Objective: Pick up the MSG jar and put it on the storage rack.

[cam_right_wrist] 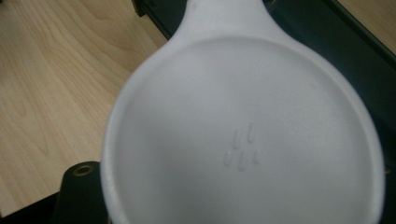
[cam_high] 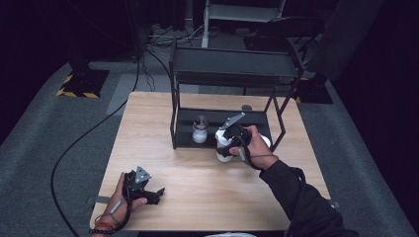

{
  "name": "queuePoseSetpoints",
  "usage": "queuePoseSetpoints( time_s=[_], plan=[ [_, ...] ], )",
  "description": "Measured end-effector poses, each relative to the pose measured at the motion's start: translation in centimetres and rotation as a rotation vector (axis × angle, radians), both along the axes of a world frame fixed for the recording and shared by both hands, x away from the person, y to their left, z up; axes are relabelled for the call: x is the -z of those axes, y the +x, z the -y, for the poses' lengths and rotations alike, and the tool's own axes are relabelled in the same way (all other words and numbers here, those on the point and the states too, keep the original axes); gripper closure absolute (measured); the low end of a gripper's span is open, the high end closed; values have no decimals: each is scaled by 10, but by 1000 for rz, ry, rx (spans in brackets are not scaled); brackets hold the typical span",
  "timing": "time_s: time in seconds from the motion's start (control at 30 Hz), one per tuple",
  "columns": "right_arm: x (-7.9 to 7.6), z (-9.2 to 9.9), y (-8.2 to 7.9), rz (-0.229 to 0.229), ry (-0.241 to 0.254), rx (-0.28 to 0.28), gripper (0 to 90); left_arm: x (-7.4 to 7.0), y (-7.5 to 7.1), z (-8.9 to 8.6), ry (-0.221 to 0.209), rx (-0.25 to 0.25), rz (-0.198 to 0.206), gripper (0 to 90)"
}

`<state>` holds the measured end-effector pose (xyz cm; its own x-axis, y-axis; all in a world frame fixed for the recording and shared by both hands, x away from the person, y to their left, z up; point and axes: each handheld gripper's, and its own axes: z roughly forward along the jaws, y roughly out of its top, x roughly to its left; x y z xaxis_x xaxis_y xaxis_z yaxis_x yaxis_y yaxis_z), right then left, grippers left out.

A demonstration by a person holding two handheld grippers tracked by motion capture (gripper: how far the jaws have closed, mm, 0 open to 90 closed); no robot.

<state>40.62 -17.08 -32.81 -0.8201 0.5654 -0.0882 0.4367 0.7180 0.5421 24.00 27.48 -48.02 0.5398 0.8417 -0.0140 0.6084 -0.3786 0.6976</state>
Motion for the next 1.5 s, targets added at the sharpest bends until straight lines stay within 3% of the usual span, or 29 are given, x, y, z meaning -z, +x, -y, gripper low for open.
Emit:
queuePoseSetpoints(
  time_s=[0.83, 1.5],
  plan=[
    [5, -20, 43, -13, -32, 178, 301, 0, 0, 0, -1, 3, 1, 4],
    [7, -32, 70, -25, -40, 272, 301, 0, 1, -1, 0, 6, 0, 4]
  ],
)
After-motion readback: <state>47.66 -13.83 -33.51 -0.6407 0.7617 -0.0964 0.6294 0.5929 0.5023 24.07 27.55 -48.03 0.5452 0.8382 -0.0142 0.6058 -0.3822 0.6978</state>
